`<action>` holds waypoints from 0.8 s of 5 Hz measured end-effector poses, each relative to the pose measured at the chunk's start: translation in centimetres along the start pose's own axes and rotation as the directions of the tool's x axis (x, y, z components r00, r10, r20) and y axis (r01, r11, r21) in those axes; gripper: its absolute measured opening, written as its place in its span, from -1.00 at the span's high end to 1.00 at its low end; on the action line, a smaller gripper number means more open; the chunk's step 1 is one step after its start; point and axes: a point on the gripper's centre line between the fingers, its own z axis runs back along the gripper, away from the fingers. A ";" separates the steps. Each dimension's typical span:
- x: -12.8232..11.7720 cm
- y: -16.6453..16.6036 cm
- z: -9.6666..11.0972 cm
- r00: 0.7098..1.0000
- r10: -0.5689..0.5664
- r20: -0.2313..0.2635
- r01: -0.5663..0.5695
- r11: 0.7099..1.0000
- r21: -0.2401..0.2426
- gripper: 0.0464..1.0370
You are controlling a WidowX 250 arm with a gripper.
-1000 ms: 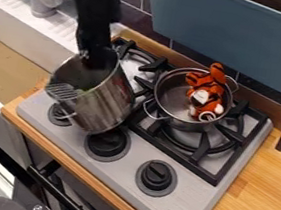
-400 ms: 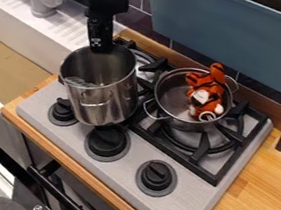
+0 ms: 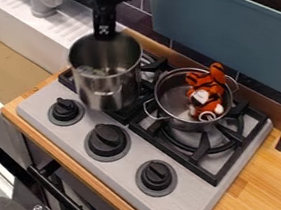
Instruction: Le bras du robot souleve et poser la marmite sur le feu
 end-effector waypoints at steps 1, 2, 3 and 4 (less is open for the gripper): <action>0.1 1.6 0.6 0.999 0.031 0.007 -0.031 0.999 -0.004 0.99; 0.5 2.9 0.6 0.999 0.055 0.002 -0.055 0.998 -0.008 0.99; 0.7 3.9 0.0 0.997 0.072 -0.013 -0.072 0.997 -0.006 0.99; 0.8 4.1 -0.2 0.998 0.059 -0.028 -0.060 0.998 -0.009 0.96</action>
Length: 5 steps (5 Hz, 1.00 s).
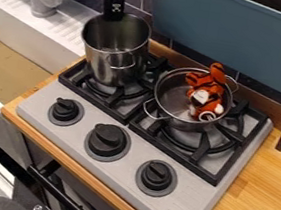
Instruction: Le bras du robot souleve et poser la marmite sur le feu
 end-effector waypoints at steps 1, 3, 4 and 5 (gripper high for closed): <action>0.0 0.2 0.0 1.000 -0.011 -0.016 0.011 1.000 0.017 0.69; -0.1 0.3 1.6 1.000 -0.030 0.004 0.030 0.998 -0.053 -0.37; -0.1 0.4 1.7 0.998 -0.007 0.068 0.012 0.997 -0.074 -0.87; 0.1 -0.2 2.1 0.995 0.021 0.098 -0.011 0.994 -0.105 -0.92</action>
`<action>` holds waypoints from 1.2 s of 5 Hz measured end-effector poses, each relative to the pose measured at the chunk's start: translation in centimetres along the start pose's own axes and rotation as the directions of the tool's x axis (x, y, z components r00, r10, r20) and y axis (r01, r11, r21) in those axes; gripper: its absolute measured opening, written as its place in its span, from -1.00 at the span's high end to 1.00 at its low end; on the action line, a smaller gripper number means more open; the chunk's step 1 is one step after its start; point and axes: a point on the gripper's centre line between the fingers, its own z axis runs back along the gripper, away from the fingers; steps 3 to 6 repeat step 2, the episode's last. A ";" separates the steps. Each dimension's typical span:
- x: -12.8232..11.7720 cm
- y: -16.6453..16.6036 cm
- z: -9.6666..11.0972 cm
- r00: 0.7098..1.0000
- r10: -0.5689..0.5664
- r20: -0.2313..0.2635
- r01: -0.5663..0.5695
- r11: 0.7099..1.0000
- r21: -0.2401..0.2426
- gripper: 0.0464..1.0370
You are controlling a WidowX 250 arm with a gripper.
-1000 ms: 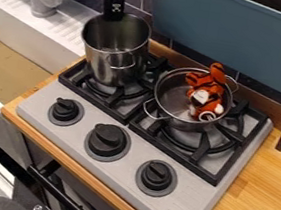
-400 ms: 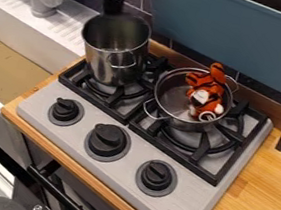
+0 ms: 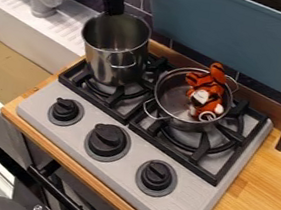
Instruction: Le bras du robot souleve et poser la marmite sur le feu
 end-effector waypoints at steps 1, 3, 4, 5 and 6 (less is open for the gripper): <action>0.4 -1.8 1.9 0.999 -0.001 0.036 0.001 1.000 0.001 -0.92; 0.6 -3.5 3.2 0.997 0.025 0.067 -0.025 1.000 -0.006 -0.92; 0.6 -3.5 3.2 0.997 0.025 0.067 -0.025 1.000 -0.006 -0.92; 0.6 -3.5 3.2 0.997 0.025 0.067 -0.025 1.000 -0.006 -0.92; 0.6 -3.5 3.2 0.997 0.025 0.067 -0.025 1.000 -0.006 -0.92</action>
